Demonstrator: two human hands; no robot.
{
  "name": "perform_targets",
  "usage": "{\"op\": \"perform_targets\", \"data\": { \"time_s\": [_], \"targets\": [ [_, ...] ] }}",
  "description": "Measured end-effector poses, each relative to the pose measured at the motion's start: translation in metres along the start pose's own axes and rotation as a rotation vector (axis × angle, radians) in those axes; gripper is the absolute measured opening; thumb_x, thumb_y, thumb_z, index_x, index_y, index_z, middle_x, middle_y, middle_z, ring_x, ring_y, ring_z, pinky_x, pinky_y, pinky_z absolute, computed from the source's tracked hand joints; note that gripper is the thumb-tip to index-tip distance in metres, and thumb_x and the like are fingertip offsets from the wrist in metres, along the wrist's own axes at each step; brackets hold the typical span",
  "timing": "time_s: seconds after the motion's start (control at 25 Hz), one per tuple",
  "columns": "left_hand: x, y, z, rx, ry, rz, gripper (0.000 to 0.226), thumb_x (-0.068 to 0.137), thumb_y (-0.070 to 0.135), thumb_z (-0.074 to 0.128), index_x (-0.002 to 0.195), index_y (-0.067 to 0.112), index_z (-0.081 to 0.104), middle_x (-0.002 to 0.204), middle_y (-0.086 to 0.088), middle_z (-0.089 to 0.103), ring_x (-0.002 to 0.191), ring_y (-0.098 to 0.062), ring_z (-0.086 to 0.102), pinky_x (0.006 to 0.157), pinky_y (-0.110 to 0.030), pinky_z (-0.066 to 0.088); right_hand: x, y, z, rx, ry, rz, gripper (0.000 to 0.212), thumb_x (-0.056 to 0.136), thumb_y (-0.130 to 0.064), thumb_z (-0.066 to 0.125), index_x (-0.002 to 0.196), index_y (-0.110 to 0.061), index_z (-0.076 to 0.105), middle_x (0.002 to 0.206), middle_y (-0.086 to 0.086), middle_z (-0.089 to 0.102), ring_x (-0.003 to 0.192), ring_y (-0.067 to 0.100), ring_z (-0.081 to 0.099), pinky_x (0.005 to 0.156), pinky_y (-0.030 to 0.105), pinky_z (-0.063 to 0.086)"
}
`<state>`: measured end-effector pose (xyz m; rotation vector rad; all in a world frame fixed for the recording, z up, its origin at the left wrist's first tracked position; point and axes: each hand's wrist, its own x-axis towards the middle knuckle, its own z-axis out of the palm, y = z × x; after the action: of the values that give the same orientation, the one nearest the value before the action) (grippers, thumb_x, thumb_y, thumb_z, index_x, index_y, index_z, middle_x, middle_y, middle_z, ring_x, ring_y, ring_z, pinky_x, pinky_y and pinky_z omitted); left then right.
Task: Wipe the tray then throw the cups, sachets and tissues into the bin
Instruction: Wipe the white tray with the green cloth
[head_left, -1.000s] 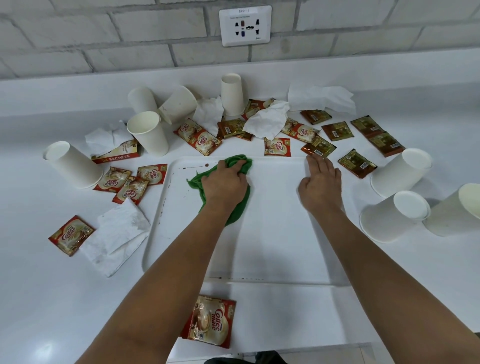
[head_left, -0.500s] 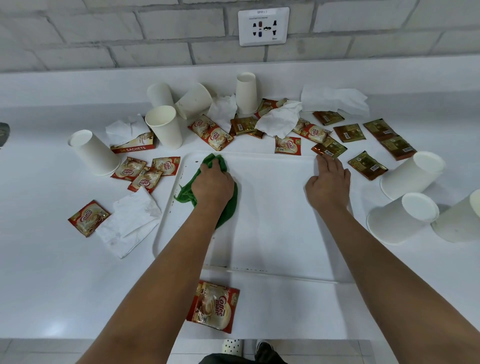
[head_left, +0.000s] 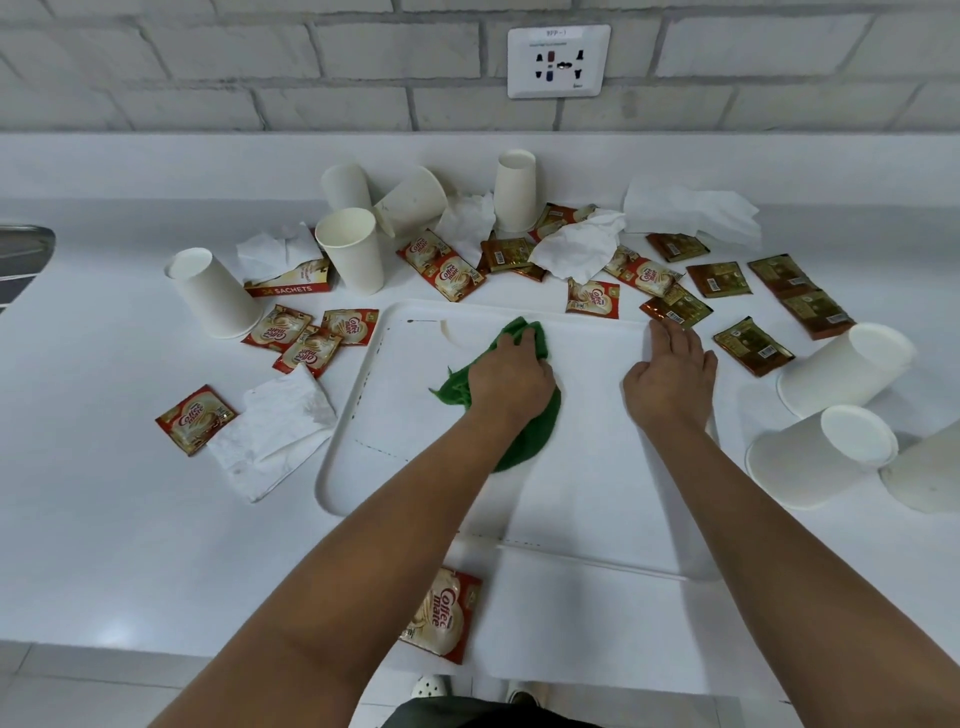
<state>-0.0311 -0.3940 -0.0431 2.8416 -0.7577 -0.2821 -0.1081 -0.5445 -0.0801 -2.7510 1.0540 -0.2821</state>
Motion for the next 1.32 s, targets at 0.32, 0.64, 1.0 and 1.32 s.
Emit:
{"op": "perform_targets", "data": {
  "time_s": [0.32, 0.64, 1.0, 1.32],
  "targets": [
    [0.019, -0.064, -0.014, -0.122, 0.054, -0.399, 0.045, 0.094, 0.035, 0.04, 0.125, 0.004, 0.041, 0.115, -0.013, 0.058, 0.098, -0.028, 0.061, 0.069, -0.033, 0.04, -0.002, 0.0, -0.002, 0.01, 0.027, -0.018, 0.057, 0.087, -0.013, 0.043, 0.143, -0.008, 0.032, 0.15, 0.011, 0.032, 0.141, 0.029, 0.024, 0.115, 0.049, 0.017],
    [-0.019, -0.045, 0.0, -0.047, 0.034, -0.24, 0.045, 0.098, 0.031, 0.034, 0.126, -0.003, 0.041, 0.112, -0.016, 0.06, 0.091, -0.028, 0.065, 0.065, -0.03, 0.049, -0.001, -0.004, -0.002, -0.004, 0.014, 0.012, 0.059, 0.086, -0.013, 0.044, 0.143, -0.009, 0.03, 0.151, 0.01, 0.031, 0.141, 0.028, 0.022, 0.116, 0.048, 0.015],
    [-0.018, -0.066, -0.035, -0.407, 0.029, -0.069, 0.046, 0.096, 0.029, 0.039, 0.14, 0.017, 0.04, 0.13, -0.013, 0.055, 0.115, -0.028, 0.055, 0.092, -0.037, 0.046, -0.008, -0.01, -0.011, -0.058, 0.018, 0.077, 0.051, 0.086, -0.014, 0.047, 0.136, -0.008, 0.041, 0.148, 0.015, 0.035, 0.14, 0.032, 0.024, 0.114, 0.053, 0.015],
    [-0.037, -0.144, -0.046, -0.237, 0.131, -0.367, 0.045, 0.089, 0.022, 0.05, 0.134, 0.018, 0.049, 0.133, -0.009, 0.052, 0.122, -0.028, 0.05, 0.092, -0.038, 0.046, -0.04, -0.114, -0.039, 0.241, -0.138, -0.363, 0.035, 0.09, -0.025, 0.048, 0.123, -0.017, 0.057, 0.132, 0.005, 0.05, 0.122, 0.026, 0.044, 0.097, 0.038, 0.04]
  ]
}}
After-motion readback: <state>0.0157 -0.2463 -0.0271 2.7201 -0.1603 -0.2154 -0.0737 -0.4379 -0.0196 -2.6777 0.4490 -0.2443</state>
